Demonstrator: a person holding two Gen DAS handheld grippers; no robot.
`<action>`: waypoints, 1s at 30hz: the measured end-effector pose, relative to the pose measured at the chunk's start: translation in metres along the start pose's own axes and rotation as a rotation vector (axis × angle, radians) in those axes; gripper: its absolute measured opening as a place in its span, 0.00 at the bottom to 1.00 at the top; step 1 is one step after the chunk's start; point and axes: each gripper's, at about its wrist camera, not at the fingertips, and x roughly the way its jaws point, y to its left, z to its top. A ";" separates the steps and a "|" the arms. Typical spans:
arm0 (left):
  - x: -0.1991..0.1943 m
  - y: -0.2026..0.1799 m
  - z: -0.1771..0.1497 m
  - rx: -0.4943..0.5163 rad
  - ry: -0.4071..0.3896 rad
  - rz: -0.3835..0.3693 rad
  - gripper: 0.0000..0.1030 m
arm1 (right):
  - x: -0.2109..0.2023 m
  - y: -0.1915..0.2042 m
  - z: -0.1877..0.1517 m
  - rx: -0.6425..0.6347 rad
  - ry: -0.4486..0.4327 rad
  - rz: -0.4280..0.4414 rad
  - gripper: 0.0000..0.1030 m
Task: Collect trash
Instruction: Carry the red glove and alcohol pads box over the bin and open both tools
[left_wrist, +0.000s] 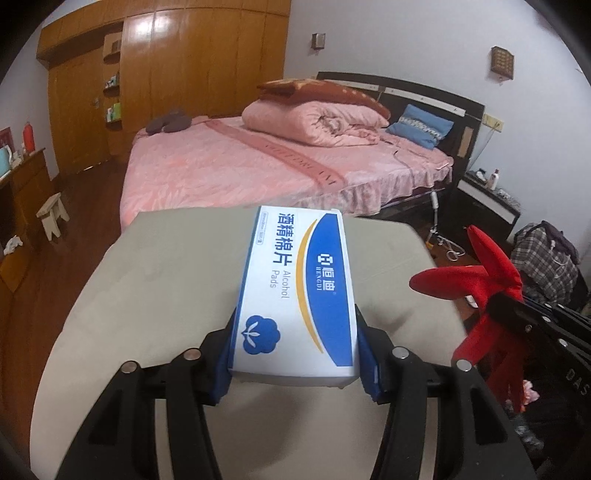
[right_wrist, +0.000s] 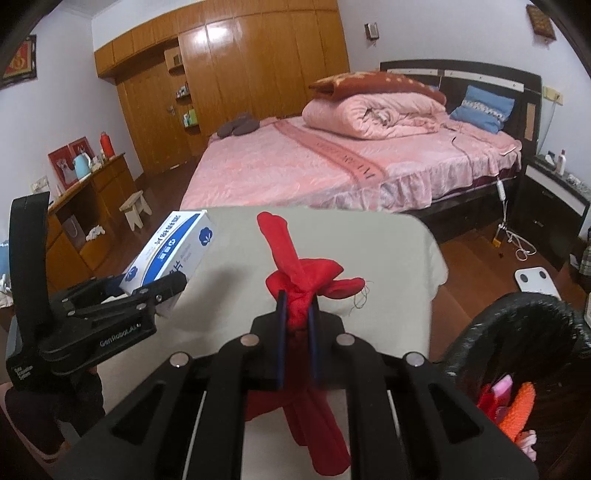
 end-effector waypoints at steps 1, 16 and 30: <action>-0.005 -0.006 0.002 0.005 -0.008 -0.011 0.53 | -0.007 -0.003 0.002 0.002 -0.012 -0.005 0.09; -0.050 -0.096 0.020 0.112 -0.073 -0.159 0.53 | -0.096 -0.065 0.000 0.051 -0.120 -0.123 0.09; -0.059 -0.173 0.008 0.207 -0.063 -0.292 0.53 | -0.145 -0.123 -0.028 0.104 -0.156 -0.248 0.09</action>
